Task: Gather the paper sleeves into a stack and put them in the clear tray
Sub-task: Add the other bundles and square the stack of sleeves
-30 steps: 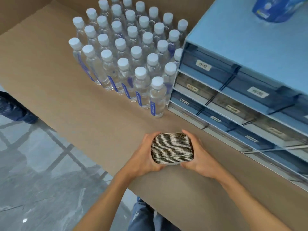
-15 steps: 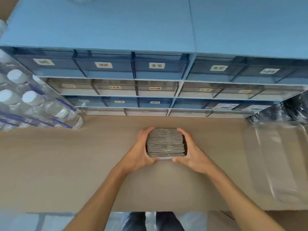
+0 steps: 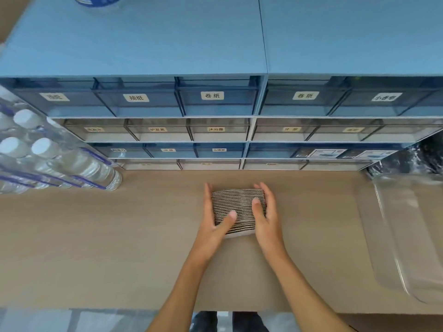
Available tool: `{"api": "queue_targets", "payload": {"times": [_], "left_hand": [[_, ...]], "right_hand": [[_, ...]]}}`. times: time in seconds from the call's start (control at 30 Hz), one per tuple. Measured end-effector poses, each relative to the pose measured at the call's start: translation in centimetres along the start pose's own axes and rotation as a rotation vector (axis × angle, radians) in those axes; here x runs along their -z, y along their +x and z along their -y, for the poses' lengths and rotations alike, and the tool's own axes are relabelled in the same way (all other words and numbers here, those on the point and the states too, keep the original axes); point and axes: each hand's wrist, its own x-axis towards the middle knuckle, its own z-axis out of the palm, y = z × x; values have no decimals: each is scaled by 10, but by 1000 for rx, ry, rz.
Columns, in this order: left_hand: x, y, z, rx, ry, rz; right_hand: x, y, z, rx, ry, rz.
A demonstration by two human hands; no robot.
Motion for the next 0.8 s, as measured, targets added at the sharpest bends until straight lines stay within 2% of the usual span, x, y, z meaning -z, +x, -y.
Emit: {"api": "queue_targets", "payload": {"times": [0.13, 0.43, 0.67, 0.8], "left_hand": [[-18, 6, 2, -23, -40, -271], [-24, 17, 6, -65, -98, -436], [-28, 22, 0, -37, -142, -512], [-26, 18, -1, -109, 21, -368]], "right_hand": [[-3, 1, -2, -23, 5, -53], [-6, 2, -3, 1, 47, -138], [-11, 6, -4, 11, 61, -232], [-12, 8, -1, 15, 77, -303]]}}
